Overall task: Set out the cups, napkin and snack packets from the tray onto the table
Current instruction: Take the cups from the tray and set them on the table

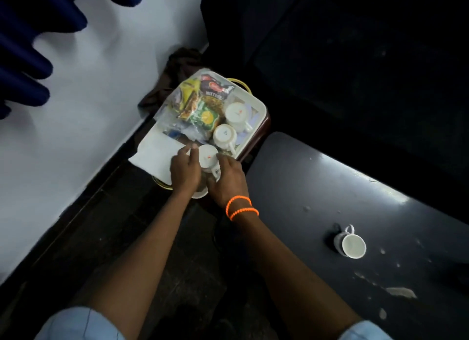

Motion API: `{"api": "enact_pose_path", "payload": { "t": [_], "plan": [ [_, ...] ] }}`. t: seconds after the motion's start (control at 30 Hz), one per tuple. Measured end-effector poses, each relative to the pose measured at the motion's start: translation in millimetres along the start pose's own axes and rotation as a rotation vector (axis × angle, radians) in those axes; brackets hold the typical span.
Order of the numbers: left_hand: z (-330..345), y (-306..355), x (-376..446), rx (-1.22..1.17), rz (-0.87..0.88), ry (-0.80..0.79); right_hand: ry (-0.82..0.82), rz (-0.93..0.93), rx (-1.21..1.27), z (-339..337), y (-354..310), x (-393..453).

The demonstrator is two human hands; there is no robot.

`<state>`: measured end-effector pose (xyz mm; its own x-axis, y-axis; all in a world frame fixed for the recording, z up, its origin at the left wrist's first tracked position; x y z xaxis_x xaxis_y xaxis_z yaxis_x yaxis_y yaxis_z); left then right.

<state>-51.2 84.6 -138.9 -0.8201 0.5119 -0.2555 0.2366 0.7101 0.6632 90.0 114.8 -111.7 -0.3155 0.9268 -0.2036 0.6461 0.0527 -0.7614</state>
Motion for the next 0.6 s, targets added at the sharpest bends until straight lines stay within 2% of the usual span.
{"api": "enact_pose_path", "payload": {
  "t": [0.1,0.17,0.27,0.33,0.43,0.5,0.6],
  "plan": [
    [5,-3,8,-0.025,-0.161,-0.191,0.002,0.102,0.047,13,-6,15],
    [4,-5,8,-0.184,-0.332,-0.198,0.049,0.157,0.152,15,-4,19],
    [1,-15,10,-0.441,-0.536,-0.11,0.108,0.283,0.32,18,5,18],
    [1,-20,6,-0.553,-0.567,-0.044,0.162,0.438,0.515,16,14,14],
    [-2,-21,-4,-0.612,-0.526,-0.023,0.154,0.64,0.907,11,22,10],
    [-2,-18,-12,-0.684,-0.508,-0.093,0.129,0.647,1.033,2,27,6],
    [2,-6,-31,-0.783,-0.506,-0.311,0.081,0.579,1.105,-15,40,-4]
  ]
}}
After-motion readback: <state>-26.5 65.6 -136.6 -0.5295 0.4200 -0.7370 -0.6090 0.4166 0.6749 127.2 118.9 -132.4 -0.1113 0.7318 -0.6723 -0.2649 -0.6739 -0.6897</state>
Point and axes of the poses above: each hand's wrist, its own x-axis towards the middle knuckle, its own z-axis out of the palm, y = z × x, the point moved 5 cm from there along x, towards the middle knuckle, and after that the axes turned 9 degrees about y, right-handed, at the moved point
